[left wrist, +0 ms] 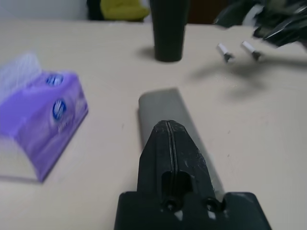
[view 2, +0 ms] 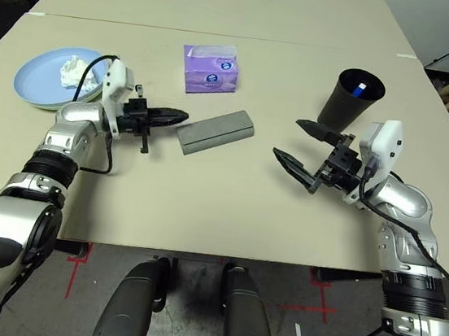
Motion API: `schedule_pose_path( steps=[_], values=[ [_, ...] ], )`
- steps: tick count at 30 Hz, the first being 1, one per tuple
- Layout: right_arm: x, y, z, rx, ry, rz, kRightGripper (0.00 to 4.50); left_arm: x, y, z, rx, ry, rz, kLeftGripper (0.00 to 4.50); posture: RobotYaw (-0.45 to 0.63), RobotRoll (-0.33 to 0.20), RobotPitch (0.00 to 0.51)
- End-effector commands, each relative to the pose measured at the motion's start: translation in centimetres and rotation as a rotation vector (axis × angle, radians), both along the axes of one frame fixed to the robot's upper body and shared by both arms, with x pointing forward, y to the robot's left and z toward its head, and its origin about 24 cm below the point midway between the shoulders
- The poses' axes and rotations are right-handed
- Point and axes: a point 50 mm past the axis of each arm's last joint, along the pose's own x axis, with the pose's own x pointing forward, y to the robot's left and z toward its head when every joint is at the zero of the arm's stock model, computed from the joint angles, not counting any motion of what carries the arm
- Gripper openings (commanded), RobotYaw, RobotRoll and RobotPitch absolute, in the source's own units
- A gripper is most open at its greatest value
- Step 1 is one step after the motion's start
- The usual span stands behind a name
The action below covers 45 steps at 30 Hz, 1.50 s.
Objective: Organize and tidy the items on the table.
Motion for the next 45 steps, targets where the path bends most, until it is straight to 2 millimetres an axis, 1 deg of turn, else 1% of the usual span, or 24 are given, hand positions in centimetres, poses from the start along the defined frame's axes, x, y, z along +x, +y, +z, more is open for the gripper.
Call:
schedule_pose_path(
  steps=[1,3,6,9,10,13,18,25,29,32,35,38,41,45],
  values=[
    [0.1,0.0,0.0,-0.003,0.005,0.009,4.50,-0.5,0.1,-0.1,0.048,-0.011,-0.050,0.20,0.09,0.000,0.205],
    [0.3,0.0,0.3,-0.004,0.001,0.009,4.50,-0.7,0.2,-0.4,0.062,-0.011,-0.068,0.65,0.08,0.000,0.207],
    [0.4,0.1,0.6,-0.009,-0.005,0.013,4.50,-1.0,0.1,-0.5,0.062,-0.015,-0.111,1.75,0.08,0.000,0.210],
    [0.6,-0.2,1.1,-0.025,-0.006,0.020,4.50,-1.6,-0.7,-0.8,0.061,-0.005,-0.208,2.97,0.07,0.000,0.218],
    [0.6,-0.3,1.3,-0.032,-0.009,0.020,4.50,-1.7,-0.9,-1.1,0.073,0.003,-0.230,3.31,0.06,0.000,0.219],
    [0.7,-0.6,1.7,-0.045,-0.008,0.017,4.50,-1.9,-1.3,-1.5,0.085,0.014,-0.253,4.47,0.05,0.000,0.219],
    [0.7,-1.2,1.9,-0.100,0.049,-0.015,4.50,-2.0,-2.2,-1.3,0.047,-0.007,-0.278,4.47,0.04,0.000,0.212],
    [1.1,-2.5,1.9,-0.303,0.173,-0.064,4.50,-2.1,-2.9,-1.7,0.043,-0.003,-0.285,4.47,0.04,0.000,0.208],
    [1.6,-3.7,2.6,-0.494,0.210,-0.094,4.50,-2.2,-3.0,-2.1,0.027,0.001,-0.280,4.47,0.04,0.000,0.203],
    [1.5,-4.2,3.3,-0.615,0.243,-0.059,4.50,-2.1,-3.0,-1.5,0.007,0.008,-0.266,4.47,0.04,0.000,0.202],
    [1.4,-4.8,3.6,-0.719,0.277,-0.040,4.50,-2.1,-3.0,-1.2,-0.006,0.021,-0.252,4.47,0.05,0.000,0.203],
    [1.6,-5.7,4.2,-0.881,0.299,-0.010,4.50,-2.0,-3.0,-0.8,-0.018,0.018,-0.221,4.47,0.06,0.000,0.204],
    [2.0,-6.1,4.2,-0.997,0.292,0.013,4.50,-1.9,-2.9,-0.5,-0.042,-0.010,-0.164,4.47,0.06,0.000,0.206],
    [2.1,-6.7,4.0,-1.106,0.304,0.048,4.50,-1.8,-2.7,-0.8,-0.049,-0.010,-0.109,4.47,0.07,0.000,0.211]
  ],
)
